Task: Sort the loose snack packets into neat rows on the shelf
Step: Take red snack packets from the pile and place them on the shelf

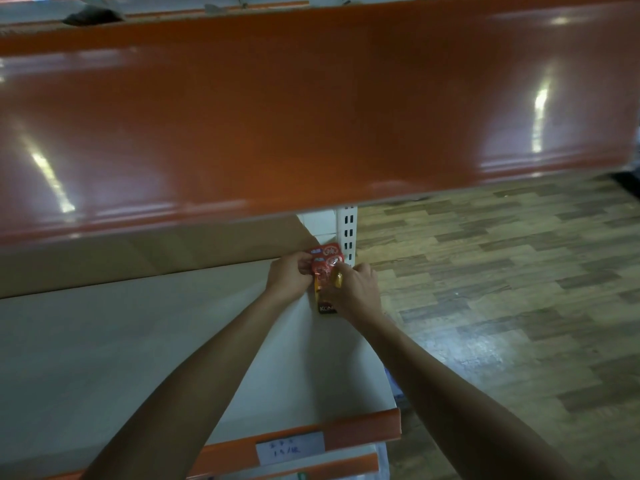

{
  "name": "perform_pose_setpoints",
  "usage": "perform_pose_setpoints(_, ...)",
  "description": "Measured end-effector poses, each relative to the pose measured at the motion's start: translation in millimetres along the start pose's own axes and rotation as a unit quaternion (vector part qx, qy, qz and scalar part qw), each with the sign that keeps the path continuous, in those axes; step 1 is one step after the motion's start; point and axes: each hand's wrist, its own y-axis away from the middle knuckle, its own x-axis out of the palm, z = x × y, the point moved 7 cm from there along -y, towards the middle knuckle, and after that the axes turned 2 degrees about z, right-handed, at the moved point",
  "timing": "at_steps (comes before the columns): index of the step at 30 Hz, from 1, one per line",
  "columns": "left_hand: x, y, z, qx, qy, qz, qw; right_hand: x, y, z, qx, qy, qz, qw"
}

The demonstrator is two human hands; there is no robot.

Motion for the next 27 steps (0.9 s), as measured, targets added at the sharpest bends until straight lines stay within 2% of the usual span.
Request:
perform_pose_setpoints(18, -4.0, 23.8, -3.6, 0.010, 0.014, -0.011, 1.000, -5.0, 9.9, -2.5, -0.012, -0.007, -0.015, 1.000)
perform_pose_setpoints(22, -9.0, 32.3, 1.0, 0.007, -0.013, -0.019, 1.000, -6.7, 15.5, 10.3, -0.056, 0.040, -0.051, 0.996)
perform_pose_setpoints(27, -27.6, 51.6, 7.5, 0.029, -0.096, -0.040, 0.994, 3.5, 28.3, 47.0, -0.144, 0.071, -0.084, 0.983)
